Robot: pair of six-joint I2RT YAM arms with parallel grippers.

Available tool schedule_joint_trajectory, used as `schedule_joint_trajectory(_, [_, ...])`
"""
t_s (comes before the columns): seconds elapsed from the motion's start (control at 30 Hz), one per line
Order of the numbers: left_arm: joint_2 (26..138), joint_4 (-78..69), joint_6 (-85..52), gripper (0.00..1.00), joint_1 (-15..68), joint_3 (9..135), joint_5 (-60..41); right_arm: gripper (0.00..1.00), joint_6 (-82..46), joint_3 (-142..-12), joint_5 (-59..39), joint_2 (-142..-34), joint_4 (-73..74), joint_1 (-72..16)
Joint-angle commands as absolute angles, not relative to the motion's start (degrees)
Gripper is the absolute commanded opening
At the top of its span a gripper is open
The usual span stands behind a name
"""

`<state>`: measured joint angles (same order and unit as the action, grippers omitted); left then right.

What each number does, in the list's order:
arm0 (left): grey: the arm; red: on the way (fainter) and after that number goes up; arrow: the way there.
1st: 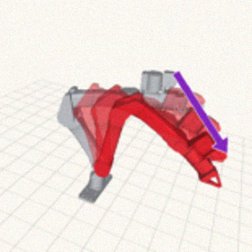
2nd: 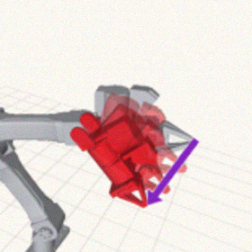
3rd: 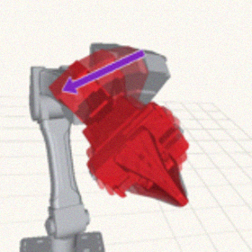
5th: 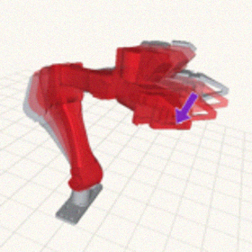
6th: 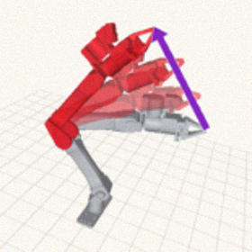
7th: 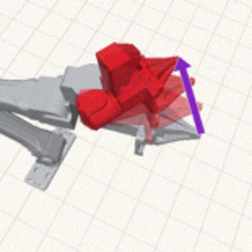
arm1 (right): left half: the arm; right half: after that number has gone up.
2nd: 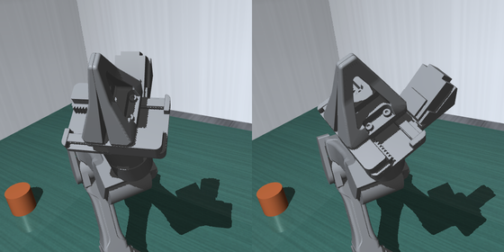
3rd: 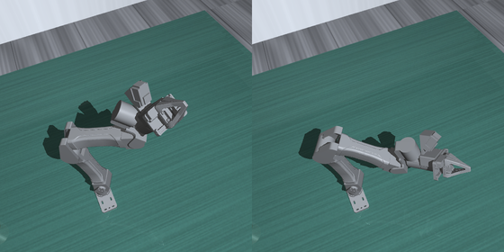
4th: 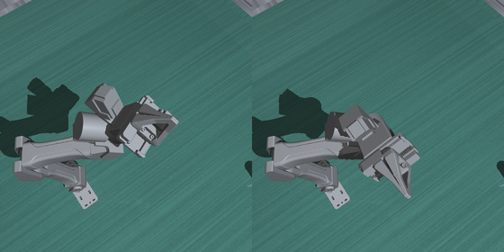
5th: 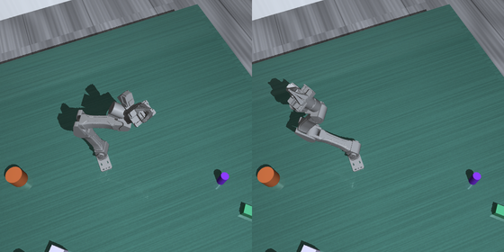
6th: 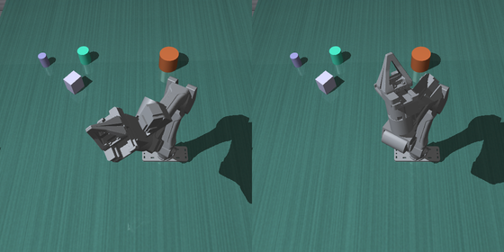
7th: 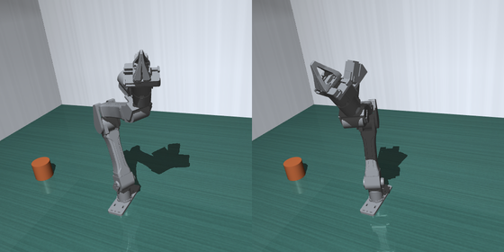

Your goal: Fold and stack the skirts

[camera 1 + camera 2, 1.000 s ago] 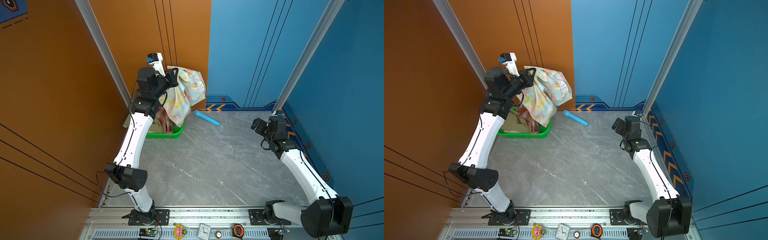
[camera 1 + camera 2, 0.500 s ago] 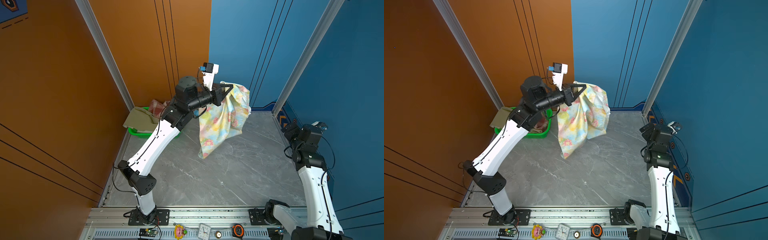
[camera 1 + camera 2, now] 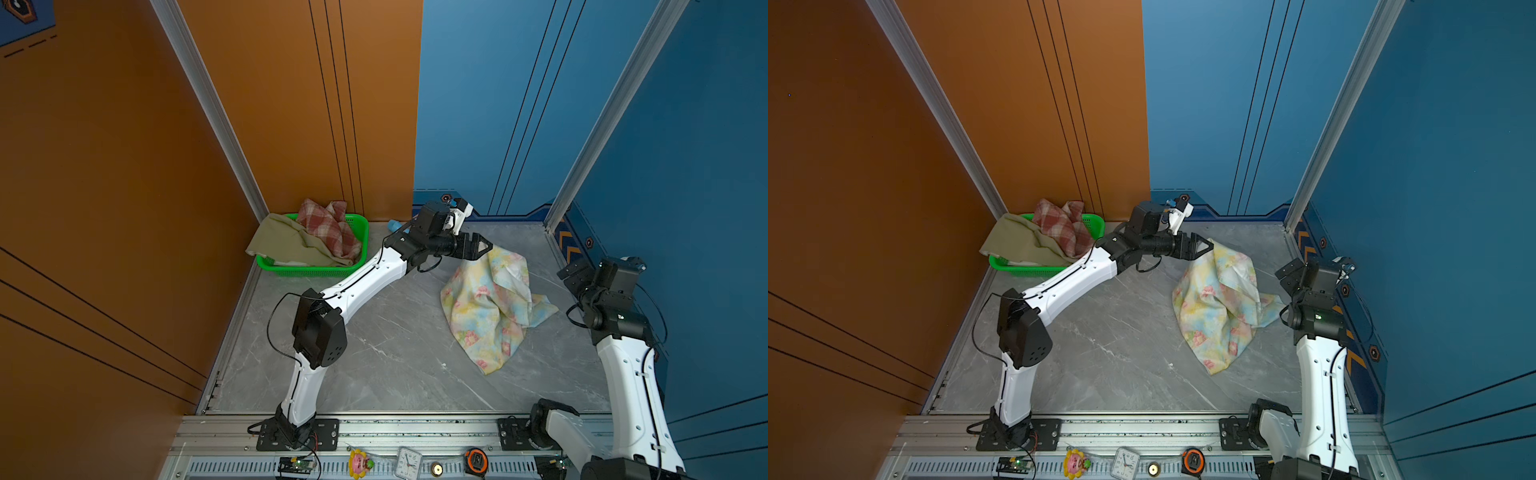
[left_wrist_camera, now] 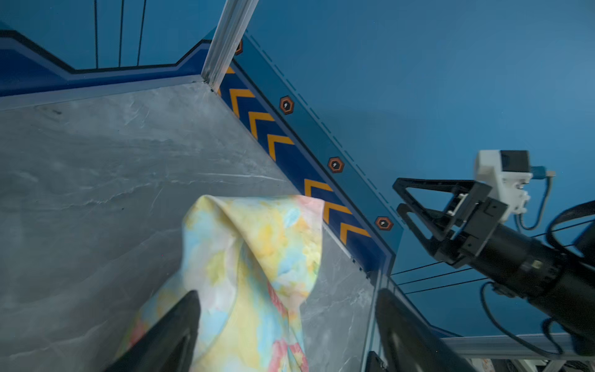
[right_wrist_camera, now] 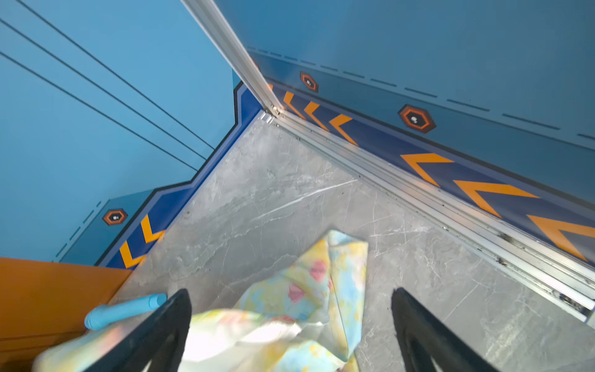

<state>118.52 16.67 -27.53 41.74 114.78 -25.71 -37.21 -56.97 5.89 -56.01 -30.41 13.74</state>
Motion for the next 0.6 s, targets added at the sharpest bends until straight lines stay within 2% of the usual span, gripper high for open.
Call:
schedule_joint_trajectory(0.0, [115.0, 19.9, -24.0, 0.98, 39.9, 112.9, -22.0, 0.96, -35.2, -56.0, 5.1, -58.7, -33.5, 9.4])
schedule_joint_trajectory(0.3, [108.9, 22.0, -20.8, 0.99, 38.2, 99.4, -13.5, 0.90, -32.2, -57.9, 3.6, -71.3, -33.3, -3.9])
schedule_joint_trajectory(0.57, [108.2, 22.8, -22.6, 1.00, 37.3, 91.0, -10.2, 0.87, -30.3, -62.7, 5.1, -83.5, -31.4, -3.2])
